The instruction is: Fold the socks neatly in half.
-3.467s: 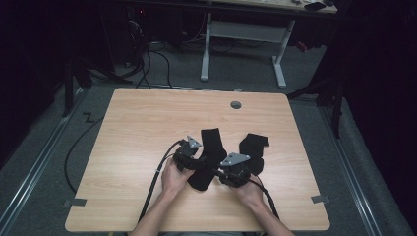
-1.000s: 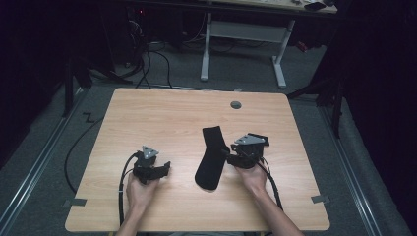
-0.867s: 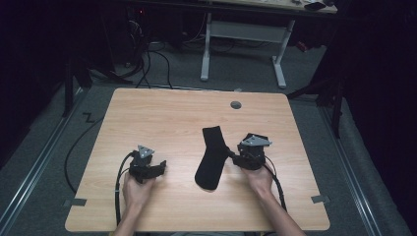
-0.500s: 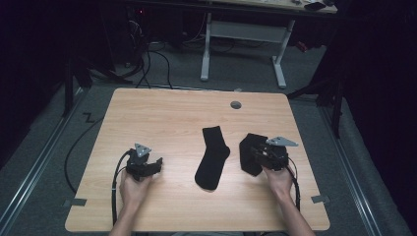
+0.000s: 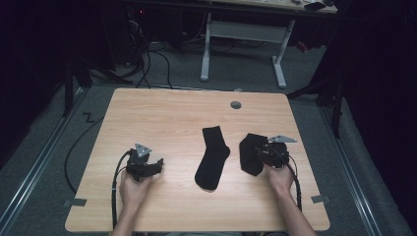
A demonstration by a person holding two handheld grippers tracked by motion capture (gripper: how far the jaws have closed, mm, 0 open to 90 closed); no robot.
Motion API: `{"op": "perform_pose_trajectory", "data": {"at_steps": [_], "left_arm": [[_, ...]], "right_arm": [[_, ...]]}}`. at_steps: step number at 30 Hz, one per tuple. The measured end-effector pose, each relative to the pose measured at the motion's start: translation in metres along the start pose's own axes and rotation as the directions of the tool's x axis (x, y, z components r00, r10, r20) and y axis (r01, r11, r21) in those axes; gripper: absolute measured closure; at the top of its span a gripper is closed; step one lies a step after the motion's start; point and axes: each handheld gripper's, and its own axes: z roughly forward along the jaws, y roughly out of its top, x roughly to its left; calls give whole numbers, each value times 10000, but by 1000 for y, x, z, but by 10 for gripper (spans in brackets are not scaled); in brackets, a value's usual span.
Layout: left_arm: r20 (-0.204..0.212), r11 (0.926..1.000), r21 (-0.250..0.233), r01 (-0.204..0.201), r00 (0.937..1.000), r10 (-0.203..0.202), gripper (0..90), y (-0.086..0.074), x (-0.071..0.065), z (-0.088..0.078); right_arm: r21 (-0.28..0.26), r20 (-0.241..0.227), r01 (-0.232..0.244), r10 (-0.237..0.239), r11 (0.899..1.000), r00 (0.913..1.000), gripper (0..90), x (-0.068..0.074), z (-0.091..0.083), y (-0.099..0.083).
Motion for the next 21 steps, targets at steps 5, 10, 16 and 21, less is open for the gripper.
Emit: {"op": "perform_pose_trajectory", "data": {"at_steps": [5, 10, 16, 21], "left_arm": [[-3, 10000, -2, 9, 10000, -9, 303, 0, 0, 0], [-13, 10000, -10, 17, 10000, -17, 303, 0, 0, 0], [-5, 10000, -1, 21, 10000, -21, 303, 0, 0, 0], [-6, 10000, 1, 23, 10000, -23, 303, 0, 0, 0]], "right_arm": [[418, -166, 98, -92, 9991, 9998, 730, 2, 14, 2], [615, -190, 289, -277, 9977, 9994, 880, -6, 20, -1], [757, -211, 669, -655, 9949, 9976, 886, -3, 18, 3], [172, -352, 1122, -1116, 9935, 9931, 885, 2, -1, 13]]}}
